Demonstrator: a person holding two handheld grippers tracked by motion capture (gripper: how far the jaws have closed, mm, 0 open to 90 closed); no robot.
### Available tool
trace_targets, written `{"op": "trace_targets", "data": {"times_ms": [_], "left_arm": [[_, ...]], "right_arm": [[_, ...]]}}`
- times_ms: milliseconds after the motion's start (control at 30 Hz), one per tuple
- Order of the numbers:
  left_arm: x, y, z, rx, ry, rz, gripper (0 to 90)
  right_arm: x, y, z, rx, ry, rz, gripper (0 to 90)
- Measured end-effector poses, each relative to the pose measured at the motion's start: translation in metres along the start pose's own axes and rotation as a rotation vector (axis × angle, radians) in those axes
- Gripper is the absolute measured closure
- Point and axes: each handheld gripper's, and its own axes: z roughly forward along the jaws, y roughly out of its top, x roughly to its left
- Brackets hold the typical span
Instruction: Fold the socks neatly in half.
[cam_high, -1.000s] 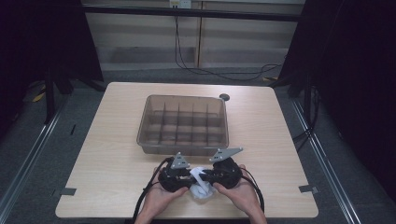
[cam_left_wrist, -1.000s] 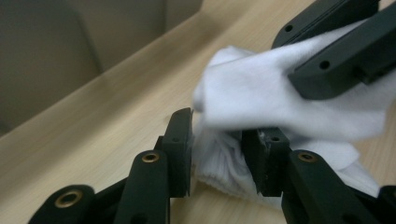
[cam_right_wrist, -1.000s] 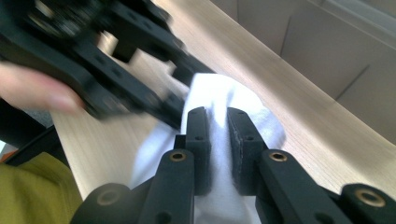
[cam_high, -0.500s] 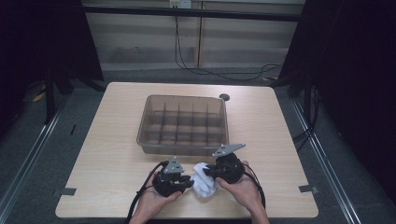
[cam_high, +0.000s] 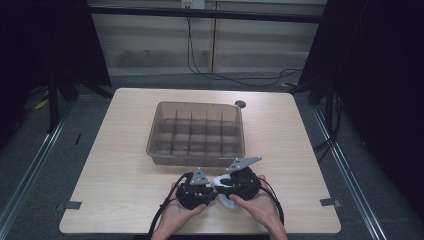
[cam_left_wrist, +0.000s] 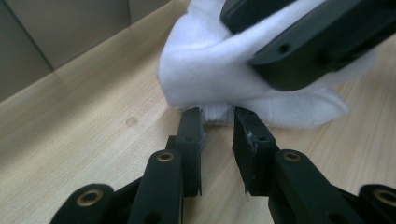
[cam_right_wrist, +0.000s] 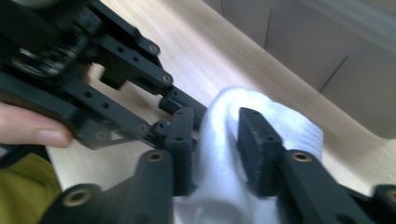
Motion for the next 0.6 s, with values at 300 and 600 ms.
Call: {"op": "trace_targets", "data": {"times_ms": [300, 600], "left_arm": [[0.0, 0.0, 0.001, -0.007, 0.003, -0.003, 71.1], [-0.001, 0.002, 0.002, -0.003, 0.01, 0.002, 70.5]], "right_arm": [[-0.012, 0.003, -0.033, -0.115, 0.001, 0.065, 57.6], [-0.018, -0.011, -0.023, -0.058, -0.028, 0.083, 84.4]]}}
